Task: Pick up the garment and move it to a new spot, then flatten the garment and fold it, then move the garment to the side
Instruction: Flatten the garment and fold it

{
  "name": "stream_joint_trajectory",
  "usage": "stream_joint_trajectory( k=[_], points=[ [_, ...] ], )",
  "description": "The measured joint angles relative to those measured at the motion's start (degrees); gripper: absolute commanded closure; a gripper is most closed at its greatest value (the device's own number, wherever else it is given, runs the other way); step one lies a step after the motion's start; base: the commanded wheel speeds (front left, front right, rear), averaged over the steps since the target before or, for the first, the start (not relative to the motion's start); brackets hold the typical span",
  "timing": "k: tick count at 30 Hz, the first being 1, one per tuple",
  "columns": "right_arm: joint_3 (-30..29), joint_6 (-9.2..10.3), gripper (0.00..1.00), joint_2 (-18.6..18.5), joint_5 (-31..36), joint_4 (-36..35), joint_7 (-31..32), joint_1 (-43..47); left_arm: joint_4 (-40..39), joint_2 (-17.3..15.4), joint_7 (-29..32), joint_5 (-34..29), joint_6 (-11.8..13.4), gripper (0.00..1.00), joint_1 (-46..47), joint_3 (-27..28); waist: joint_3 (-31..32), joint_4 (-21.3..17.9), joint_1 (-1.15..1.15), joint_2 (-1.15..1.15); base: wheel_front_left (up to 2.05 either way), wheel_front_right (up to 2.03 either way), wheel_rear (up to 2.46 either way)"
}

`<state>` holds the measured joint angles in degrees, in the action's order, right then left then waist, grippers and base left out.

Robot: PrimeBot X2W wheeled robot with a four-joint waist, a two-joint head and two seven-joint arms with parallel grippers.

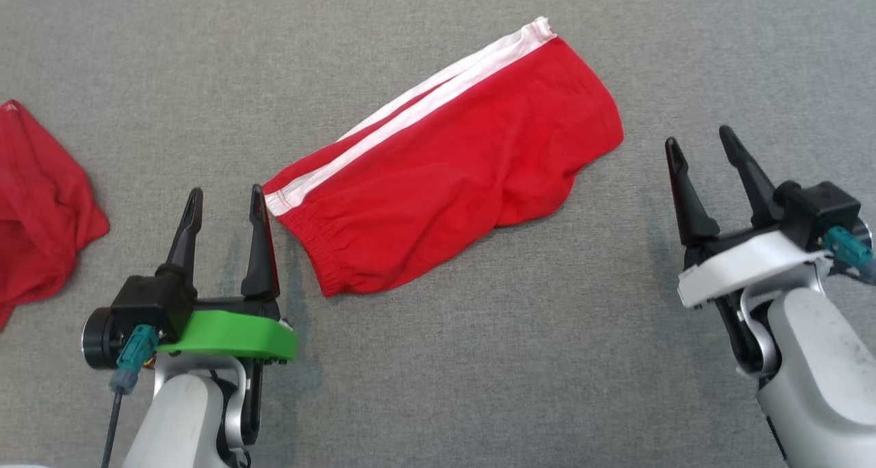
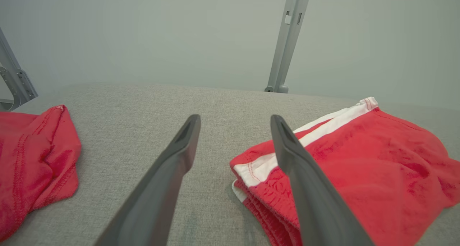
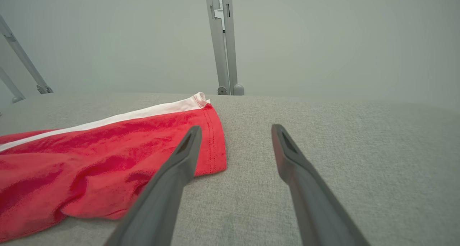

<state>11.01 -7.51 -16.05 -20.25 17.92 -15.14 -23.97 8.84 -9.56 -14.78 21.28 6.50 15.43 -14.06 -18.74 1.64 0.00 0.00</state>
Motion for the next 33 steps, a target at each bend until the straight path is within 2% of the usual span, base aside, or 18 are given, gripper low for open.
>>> stream_joint_trajectory(
  k=[6, 16, 19, 26, 33],
  points=[
    [-2.2, 0.0, 0.0, 2.3, 1.1, -3.0, 0.0, 6.3, 0.9, -0.2, 0.0, -0.2, 0.0, 0.0, -3.7, 1.0, 2.7, -2.3, 0.0, 0.0, 0.0, 0.0, 0.0],
    [-3.2, 0.01, 0.0, 3.4, 1.3, -4.4, 0.0, 8.2, 1.7, -0.2, 0.0, -0.1, -0.5, 0.0, -4.1, 0.5, 4.7, -2.9, 0.0, 0.0, 0.0, 0.0, 0.0],
    [-2.9, 0.0, 0.0, 2.7, 0.9, -4.2, 0.0, 7.4, 1.6, -0.2, 0.0, 0.0, -0.8, 0.0, -3.6, 0.3, 4.3, -2.5, 0.0, 0.0, 0.0, 0.0, 0.0],
    [0.8, 0.0, 0.0, -1.3, -1.4, 3.4, 0.0, -4.3, 0.8, 0.7, 0.0, 0.4, -1.1, 0.0, -0.3, -0.3, 0.5, -0.6, 0.0, 0.0, 0.0, 0.0, 0.0],
    [8.6, 0.01, 0.0, -2.5, -4.0, 13.8, 0.0, -13.7, 1.4, 2.2, 0.0, -0.2, -2.1, 0.0, 2.9, -1.1, -3.8, 2.5, 0.0, 0.0, 0.0, 0.0, 0.0]
  ],
)
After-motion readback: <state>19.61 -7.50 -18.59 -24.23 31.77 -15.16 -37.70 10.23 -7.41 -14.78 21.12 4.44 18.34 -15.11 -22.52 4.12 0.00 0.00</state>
